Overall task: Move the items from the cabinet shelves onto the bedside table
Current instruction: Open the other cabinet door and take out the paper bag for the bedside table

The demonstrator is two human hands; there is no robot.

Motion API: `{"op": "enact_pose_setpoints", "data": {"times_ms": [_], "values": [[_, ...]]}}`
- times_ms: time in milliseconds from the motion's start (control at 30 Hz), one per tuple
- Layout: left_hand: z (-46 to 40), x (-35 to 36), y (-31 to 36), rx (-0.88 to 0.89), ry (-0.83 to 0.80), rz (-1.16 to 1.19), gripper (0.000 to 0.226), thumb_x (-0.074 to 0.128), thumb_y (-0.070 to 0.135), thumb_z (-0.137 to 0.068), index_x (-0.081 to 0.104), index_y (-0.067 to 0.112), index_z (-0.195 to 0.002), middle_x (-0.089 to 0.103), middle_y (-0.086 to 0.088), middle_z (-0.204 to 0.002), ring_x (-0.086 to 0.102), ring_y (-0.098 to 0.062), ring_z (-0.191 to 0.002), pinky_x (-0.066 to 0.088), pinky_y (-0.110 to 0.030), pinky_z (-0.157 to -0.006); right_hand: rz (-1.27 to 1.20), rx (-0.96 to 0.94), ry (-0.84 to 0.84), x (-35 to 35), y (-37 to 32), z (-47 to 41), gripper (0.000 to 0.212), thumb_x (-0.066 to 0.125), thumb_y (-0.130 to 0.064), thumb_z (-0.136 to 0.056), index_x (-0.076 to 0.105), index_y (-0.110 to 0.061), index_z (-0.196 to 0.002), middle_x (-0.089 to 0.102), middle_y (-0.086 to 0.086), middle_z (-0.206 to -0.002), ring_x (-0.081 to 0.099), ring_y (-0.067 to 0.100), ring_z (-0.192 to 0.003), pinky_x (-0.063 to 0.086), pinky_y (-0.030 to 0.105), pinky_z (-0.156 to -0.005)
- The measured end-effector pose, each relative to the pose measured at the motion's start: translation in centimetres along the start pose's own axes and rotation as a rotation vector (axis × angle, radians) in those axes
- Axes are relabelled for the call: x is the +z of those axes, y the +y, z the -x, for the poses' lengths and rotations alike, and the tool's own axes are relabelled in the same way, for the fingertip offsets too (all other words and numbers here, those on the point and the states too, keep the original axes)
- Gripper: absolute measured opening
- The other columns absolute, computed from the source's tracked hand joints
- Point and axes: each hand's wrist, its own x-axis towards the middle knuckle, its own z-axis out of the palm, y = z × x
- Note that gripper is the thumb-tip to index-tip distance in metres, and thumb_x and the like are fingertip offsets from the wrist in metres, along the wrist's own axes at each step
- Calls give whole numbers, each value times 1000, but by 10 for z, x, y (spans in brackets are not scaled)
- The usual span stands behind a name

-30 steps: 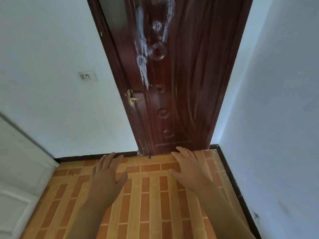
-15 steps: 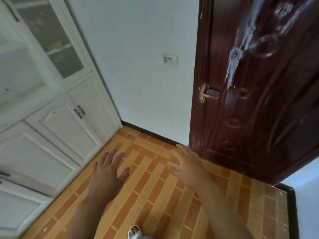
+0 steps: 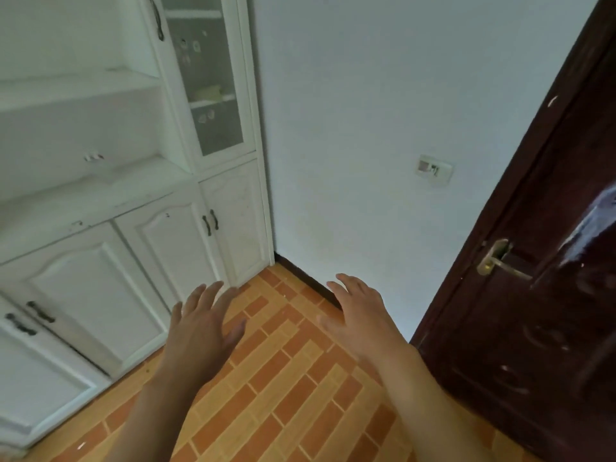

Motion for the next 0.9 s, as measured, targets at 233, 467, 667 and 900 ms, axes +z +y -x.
{"op": "enact_pose_setpoints", "data": {"times_ms": [233,467,667,900], "values": [[-65,-30,-97,-61,33,-21,72,24,71,-95,45,32,-153,46,1,-159,40,-29,-147,38,-57,-115,16,-69,32,0,-74,-104,69,45,-57,-104,26,-28,-164,16,-6,-173,10,16,-159,11,45,-130],[-114,-55,-158,-118,68,-53,73,22,70,-95,47,32,-152,47,0,-158,42,-29,-146,38,-57,-114,95,-168,6,-1,-110,-191,71,45,-62,-102,25,-31,-163,15,-6,-173,10,17,-160,12,47,-129],[-170,-71,-189,-182,103,-66,76,18,72,-93,41,34,-155,43,4,-161,38,-25,-149,34,-55,-118,95,-244,12,-15,-123,-272,71,43,-62,-102,22,-33,-164,14,-7,-173,8,16,-160,11,47,-130],[-258,-96,-194,-224,181,-88,75,21,73,-91,44,37,-152,45,9,-158,38,-20,-148,33,-50,-120,99,-355,29,-46,-115,-387,73,42,-67,-101,22,-35,-164,12,-7,-174,8,16,-160,10,45,-130]]}}
